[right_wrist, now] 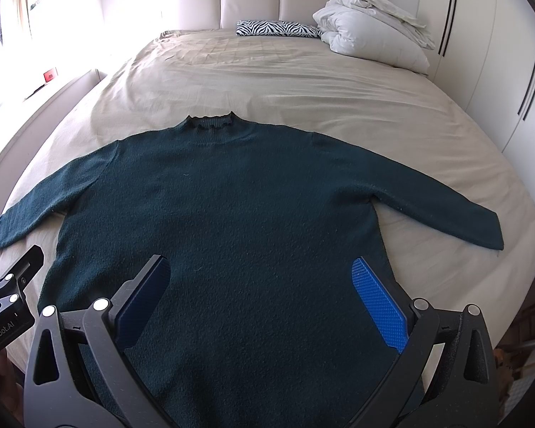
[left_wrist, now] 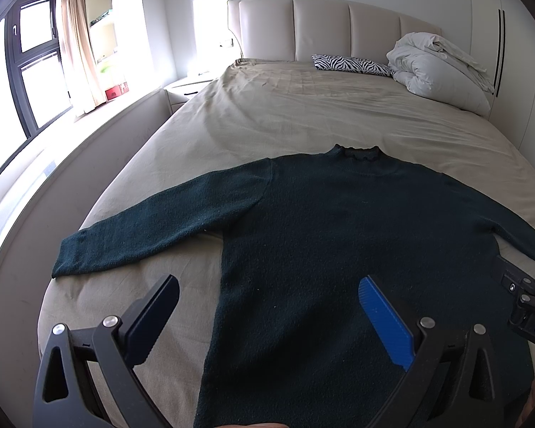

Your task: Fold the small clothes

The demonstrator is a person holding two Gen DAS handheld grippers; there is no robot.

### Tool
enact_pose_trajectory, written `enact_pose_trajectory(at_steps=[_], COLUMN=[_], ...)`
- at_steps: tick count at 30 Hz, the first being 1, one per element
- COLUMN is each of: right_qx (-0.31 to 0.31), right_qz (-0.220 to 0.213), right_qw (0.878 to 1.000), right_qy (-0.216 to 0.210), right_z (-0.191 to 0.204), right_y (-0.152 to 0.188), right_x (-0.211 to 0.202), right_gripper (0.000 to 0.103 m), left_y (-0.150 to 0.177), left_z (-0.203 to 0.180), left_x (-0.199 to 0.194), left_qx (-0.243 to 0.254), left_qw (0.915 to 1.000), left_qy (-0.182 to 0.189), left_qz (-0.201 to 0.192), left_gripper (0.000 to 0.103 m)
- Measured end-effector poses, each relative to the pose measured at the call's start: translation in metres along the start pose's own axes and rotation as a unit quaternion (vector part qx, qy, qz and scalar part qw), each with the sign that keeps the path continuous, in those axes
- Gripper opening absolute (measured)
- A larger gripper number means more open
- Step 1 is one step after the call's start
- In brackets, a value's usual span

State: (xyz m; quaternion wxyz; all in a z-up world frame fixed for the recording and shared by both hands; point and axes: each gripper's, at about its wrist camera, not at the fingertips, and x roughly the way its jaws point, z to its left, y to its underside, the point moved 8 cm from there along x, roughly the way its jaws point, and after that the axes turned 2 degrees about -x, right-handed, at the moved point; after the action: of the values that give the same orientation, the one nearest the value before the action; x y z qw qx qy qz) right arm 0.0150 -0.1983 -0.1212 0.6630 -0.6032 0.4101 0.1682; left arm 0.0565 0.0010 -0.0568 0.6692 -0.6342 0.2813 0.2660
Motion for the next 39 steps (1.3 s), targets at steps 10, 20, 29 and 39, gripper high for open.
enact_pose_trajectory(at_steps=[10, 20, 29, 39], right_qx=[0.000, 0.007, 0.138, 0.469], right_qz=[0.005, 0.011, -0.009, -0.050], right_qw=[1.000, 1.000, 0.989, 0.882], right_qy=[-0.001, -0.007, -0.057, -0.023], right_z=[0.003, 0.000, -0.104, -0.401], right_y=[0.003, 0.005, 0.013, 0.088], right_x=[0.003, 0.008, 0.031, 0.079], right_gripper=[0.103, 0.103, 0.103, 0.095], left_y=[0.000, 0.011, 0.030, 0.032], left_z=[0.000, 0.003, -0.008, -0.053], left_x=[0.000, 0.009, 0.029, 0.061], left_qx=[0.000, -0.005, 0.016, -0.034], left_qw=[1.0000, 0.9999, 0.9990, 0.9736], left_qy=[0.000, 0.003, 0.039, 0.205], left_qz=[0.000, 0.010, 0.013, 0.093], left_gripper=[0.103, 0.103, 0.103, 0.103])
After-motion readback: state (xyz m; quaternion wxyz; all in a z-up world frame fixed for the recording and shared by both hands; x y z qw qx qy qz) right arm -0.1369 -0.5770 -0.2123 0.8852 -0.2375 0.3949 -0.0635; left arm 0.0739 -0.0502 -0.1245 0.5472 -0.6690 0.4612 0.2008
